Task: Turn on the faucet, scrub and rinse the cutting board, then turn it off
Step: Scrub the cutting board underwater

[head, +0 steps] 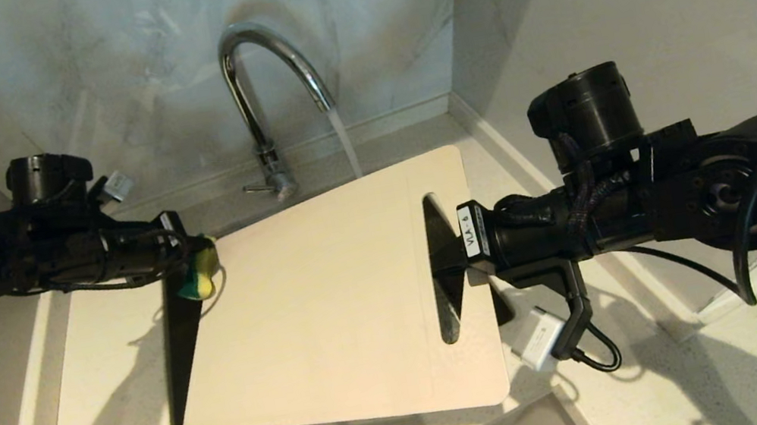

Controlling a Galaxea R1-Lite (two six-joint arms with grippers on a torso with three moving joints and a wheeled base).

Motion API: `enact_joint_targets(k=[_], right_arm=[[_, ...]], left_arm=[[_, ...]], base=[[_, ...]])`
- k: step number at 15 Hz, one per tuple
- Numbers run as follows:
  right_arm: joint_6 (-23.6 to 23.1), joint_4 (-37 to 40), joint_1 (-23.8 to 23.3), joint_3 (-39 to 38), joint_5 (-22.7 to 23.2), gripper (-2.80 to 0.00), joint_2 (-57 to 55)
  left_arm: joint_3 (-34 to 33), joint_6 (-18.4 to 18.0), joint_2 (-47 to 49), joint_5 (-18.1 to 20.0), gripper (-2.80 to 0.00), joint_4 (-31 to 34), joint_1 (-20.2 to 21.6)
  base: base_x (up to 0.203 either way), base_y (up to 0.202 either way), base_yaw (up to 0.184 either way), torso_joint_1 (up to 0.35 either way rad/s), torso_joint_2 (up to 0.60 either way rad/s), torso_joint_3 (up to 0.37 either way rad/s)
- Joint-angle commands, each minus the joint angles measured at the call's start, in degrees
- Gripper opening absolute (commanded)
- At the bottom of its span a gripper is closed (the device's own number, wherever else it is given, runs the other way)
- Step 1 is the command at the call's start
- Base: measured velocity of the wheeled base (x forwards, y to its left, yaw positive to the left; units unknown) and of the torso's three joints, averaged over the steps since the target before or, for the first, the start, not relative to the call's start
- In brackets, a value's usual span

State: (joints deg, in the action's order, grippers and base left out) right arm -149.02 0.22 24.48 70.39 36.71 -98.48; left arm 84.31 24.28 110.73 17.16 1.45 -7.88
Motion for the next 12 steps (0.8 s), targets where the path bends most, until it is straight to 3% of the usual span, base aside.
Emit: enact_joint_targets(k=[1,5,9,12], right_arm=[[-0.8,0.0,0.0,-0.1,0.2,-2.8,0.0],[-0.8,0.0,-0.3,-0.1,0.2,-2.8,-0.2],[-0.8,0.0,-0.4,-0.1,0.1,-2.8,-0.3],[-0.7,0.0,-0.4,-0.1,0.1,-2.8,-0.2]], left_arm=[[-0.2,0.4,-0.5,0.2,-2.8,0.0,-1.1],[-1.7,2.0,-5.3,0.2,-2.8,0.4,-6.8],[-3.9,6.8,-10.0,-0.6,-2.8,0.6,-19.3],[-5.2,7.9,-10.6,-4.7,-2.8,0.5,-25.2]], base=[[0.0,0.0,0.0,0.0,0.0,0.0],[0.0,0.0,0.0,0.0,0.0,0.0],[0.0,0.0,0.0,0.0,0.0,0.0],[0.0,0.0,0.0,0.0,0.0,0.0]])
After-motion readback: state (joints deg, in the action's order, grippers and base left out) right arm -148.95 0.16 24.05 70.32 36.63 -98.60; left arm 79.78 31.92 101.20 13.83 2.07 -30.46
